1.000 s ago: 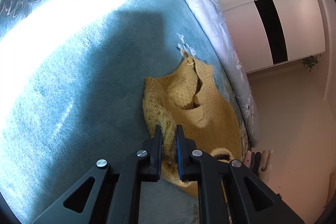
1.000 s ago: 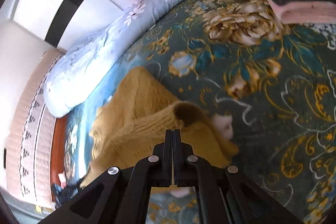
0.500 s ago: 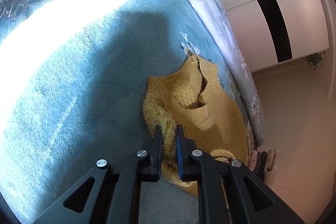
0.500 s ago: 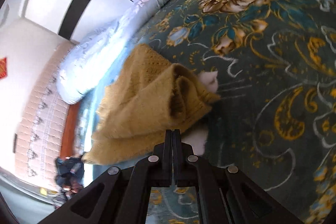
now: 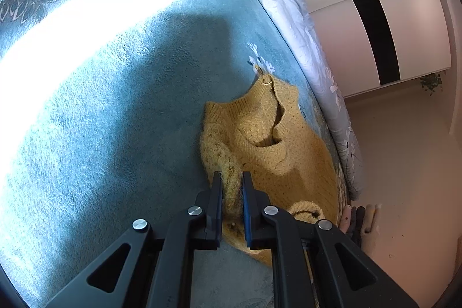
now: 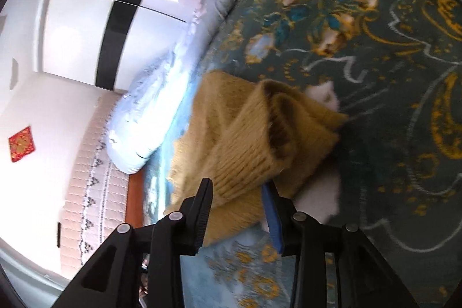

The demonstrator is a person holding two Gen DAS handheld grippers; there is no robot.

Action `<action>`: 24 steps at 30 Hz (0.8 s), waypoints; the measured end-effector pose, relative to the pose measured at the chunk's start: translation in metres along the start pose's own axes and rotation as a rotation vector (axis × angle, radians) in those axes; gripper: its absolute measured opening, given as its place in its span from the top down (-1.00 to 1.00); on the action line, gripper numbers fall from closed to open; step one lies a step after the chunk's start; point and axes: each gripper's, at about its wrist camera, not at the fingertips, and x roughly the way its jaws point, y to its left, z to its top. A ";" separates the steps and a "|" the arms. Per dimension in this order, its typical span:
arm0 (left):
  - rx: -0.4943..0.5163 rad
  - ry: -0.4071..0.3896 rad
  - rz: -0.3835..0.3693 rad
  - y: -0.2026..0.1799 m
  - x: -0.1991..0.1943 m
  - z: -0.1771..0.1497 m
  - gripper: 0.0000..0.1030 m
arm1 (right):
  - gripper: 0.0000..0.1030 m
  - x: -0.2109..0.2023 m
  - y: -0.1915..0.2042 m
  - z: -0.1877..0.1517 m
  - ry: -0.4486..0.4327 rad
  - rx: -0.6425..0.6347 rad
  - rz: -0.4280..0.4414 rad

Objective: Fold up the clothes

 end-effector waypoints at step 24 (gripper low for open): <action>-0.071 0.056 -0.019 0.013 0.019 -0.006 0.75 | 0.79 -0.074 0.016 -0.043 -0.132 -0.148 -0.012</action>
